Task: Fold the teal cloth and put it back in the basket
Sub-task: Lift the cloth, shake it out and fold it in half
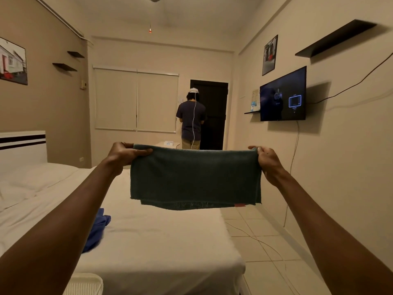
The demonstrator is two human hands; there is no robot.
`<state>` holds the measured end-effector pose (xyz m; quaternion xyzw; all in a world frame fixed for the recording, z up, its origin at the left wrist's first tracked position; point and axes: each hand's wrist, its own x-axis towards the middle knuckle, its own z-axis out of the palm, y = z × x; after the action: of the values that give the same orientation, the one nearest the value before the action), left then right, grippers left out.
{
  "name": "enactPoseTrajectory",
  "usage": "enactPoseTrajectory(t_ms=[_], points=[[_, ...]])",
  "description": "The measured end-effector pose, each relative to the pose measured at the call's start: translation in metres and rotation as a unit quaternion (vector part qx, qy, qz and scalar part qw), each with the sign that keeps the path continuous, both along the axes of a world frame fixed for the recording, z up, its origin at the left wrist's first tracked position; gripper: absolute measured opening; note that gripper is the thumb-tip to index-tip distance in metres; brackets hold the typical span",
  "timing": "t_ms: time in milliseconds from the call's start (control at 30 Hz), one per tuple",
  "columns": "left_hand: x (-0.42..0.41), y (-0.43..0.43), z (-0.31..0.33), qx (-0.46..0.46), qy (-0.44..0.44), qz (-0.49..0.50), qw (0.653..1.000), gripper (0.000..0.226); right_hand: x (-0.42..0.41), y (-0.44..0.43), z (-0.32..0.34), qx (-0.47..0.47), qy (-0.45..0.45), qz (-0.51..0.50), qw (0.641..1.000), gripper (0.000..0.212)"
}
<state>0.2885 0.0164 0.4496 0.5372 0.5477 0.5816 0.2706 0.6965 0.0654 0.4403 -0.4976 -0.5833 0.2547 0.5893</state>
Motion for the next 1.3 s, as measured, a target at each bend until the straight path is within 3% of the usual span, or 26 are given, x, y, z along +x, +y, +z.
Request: enactPoseTrajectory(t_ms=[133,333,467,700,833,900,1033,1167,1300], points=[[0.004,-0.018,0.006,-0.009,-0.034,-0.003,0.999,0.048,0.003,-0.023,0.004,-0.03,-0.026,0.065,0.997,0.042],[-0.008,-0.061,0.011,-0.011,-0.056,0.019,0.998,0.056,0.014,-0.07,0.032,-0.019,-0.133,0.146,0.98,0.043],[-0.015,-0.093,-0.01,-0.02,-0.026,0.029,0.999,0.048,0.003,-0.099,0.053,0.056,-0.141,0.097,0.984,0.048],[-0.007,-0.102,-0.066,-0.134,0.006,0.029,0.991,0.027,-0.063,-0.129,0.095,0.157,-0.192,0.1,0.964,0.05],[0.006,-0.1,-0.053,-0.176,0.094,-0.051,0.979,0.034,-0.093,-0.129,0.11,0.199,-0.206,0.117,0.951,0.05],[0.025,-0.101,-0.034,-0.129,0.133,-0.127,0.974,0.043,-0.101,-0.126,0.111,0.199,-0.211,0.13,0.948,0.051],[0.081,-0.108,0.004,0.002,0.087,-0.27,0.959,0.075,-0.106,-0.123,0.101,0.176,-0.213,0.172,0.946,0.05],[0.117,-0.1,0.016,0.049,0.092,-0.27,0.957,0.043,-0.103,-0.116,0.084,0.155,-0.217,0.187,0.945,0.05],[0.126,-0.093,0.008,0.072,0.091,-0.252,0.961,0.035,-0.091,-0.111,0.072,0.123,-0.196,0.197,0.953,0.05]])
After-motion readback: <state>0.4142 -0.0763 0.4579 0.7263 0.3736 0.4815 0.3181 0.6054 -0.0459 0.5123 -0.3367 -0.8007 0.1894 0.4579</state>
